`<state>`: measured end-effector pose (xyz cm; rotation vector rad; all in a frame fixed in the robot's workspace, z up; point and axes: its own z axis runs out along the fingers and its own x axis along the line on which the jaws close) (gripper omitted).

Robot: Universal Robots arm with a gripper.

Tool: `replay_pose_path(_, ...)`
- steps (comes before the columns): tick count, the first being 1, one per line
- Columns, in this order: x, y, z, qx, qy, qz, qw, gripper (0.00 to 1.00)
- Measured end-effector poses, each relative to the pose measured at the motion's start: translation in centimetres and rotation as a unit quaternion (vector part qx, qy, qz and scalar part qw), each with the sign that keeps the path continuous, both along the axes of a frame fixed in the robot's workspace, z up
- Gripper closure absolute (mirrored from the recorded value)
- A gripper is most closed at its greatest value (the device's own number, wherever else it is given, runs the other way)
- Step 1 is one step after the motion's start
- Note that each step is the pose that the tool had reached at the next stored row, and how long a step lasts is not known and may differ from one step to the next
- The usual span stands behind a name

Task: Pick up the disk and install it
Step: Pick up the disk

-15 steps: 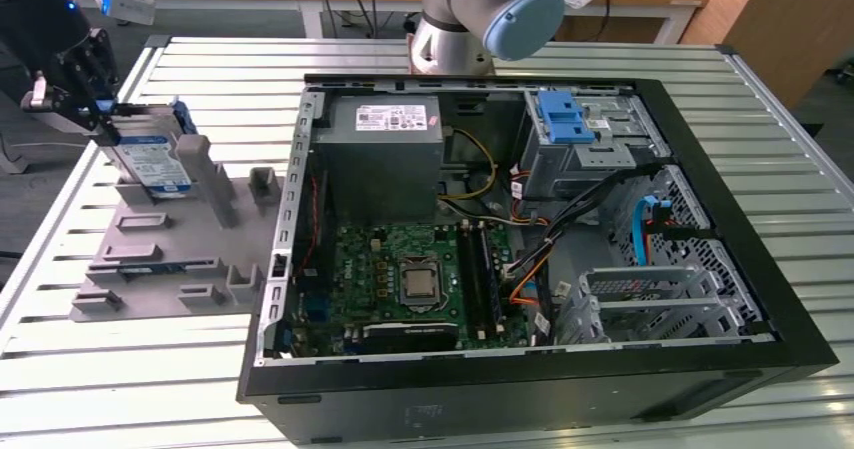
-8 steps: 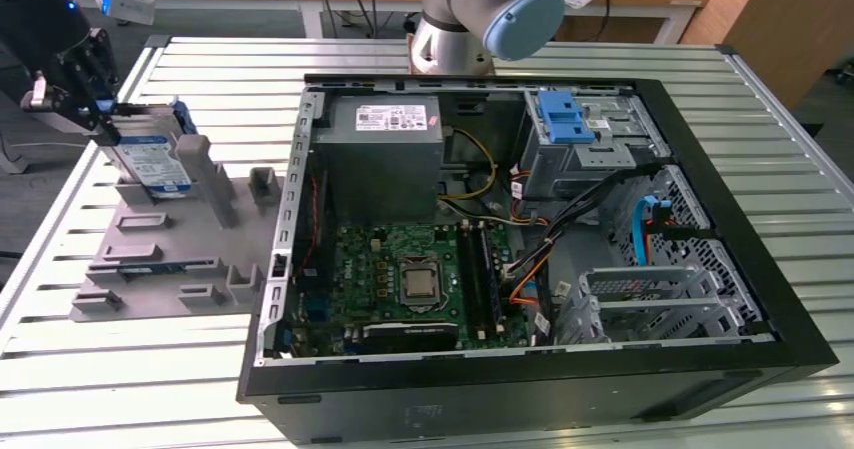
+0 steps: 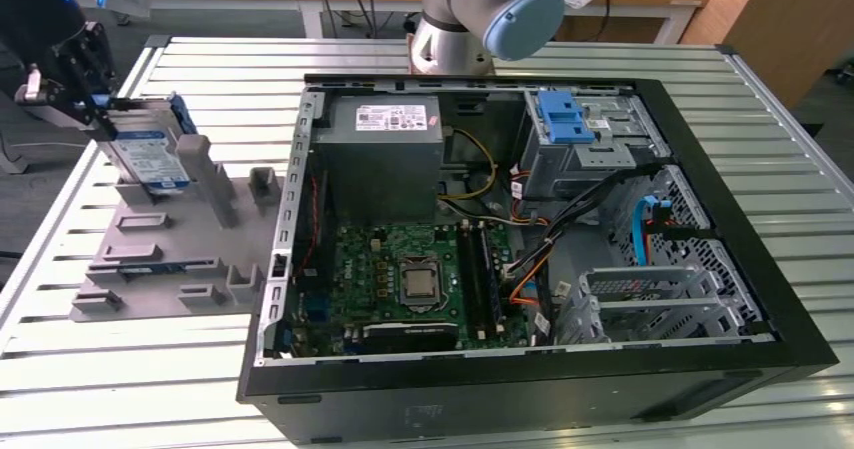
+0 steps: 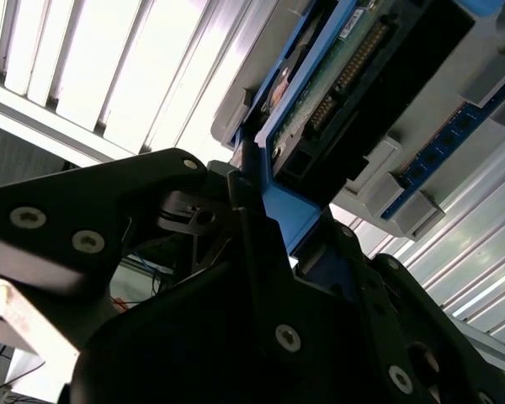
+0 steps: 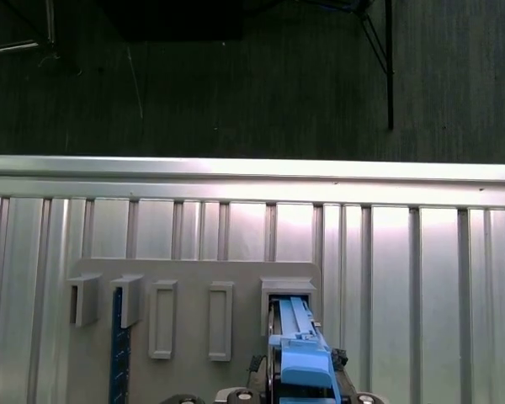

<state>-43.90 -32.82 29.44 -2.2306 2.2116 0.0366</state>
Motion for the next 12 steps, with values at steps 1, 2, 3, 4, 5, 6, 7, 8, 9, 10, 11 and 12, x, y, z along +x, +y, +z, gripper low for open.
replay_pose_path(1, 0.00, 0.00, 0.13, 0.0000, 0.0001, 0.000, 1.0000, 0.64)
replay_pose_path(2, 0.00, 0.00, 0.25, 0.0000, 0.0000, 0.000, 1.0000, 0.64)
replay_pose_path(3, 0.00, 0.00, 0.36, 0.0000, 0.0000, 0.000, 1.0000, 0.64)
replay_pose_path(4, 0.00, 0.00, 0.73, 0.0000, 0.0000, 0.000, 1.0000, 0.64)
replay_pose_path(5, 0.00, 0.00, 0.74, 0.0000, -0.0001, 0.000, 1.0000, 0.64)
replay_pose_path(6, 0.00, 0.00, 0.80, 0.0000, 0.0000, 0.000, 1.0000, 0.64)
replay_pose_path(7, 0.00, 0.00, 0.84, 0.0000, 0.0000, 0.000, 1.0000, 0.64)
replay_pose_path(8, 0.00, 0.00, 0.86, 0.0000, 0.0000, 0.000, 1.0000, 0.64)
replay_pose_path(9, 0.00, 0.00, 0.88, 0.0000, 0.0000, 0.000, 1.0000, 0.64)
replay_pose_path(10, 0.00, 0.00, 0.90, 0.0000, 0.0001, 0.000, 1.0000, 0.64)
replay_pose_path(11, 0.00, 0.00, 0.92, 0.0000, 0.0000, 0.000, 1.0000, 0.64)
replay_pose_path(12, 0.00, 0.00, 0.94, 0.0000, 0.0000, 0.000, 1.0000, 0.64)
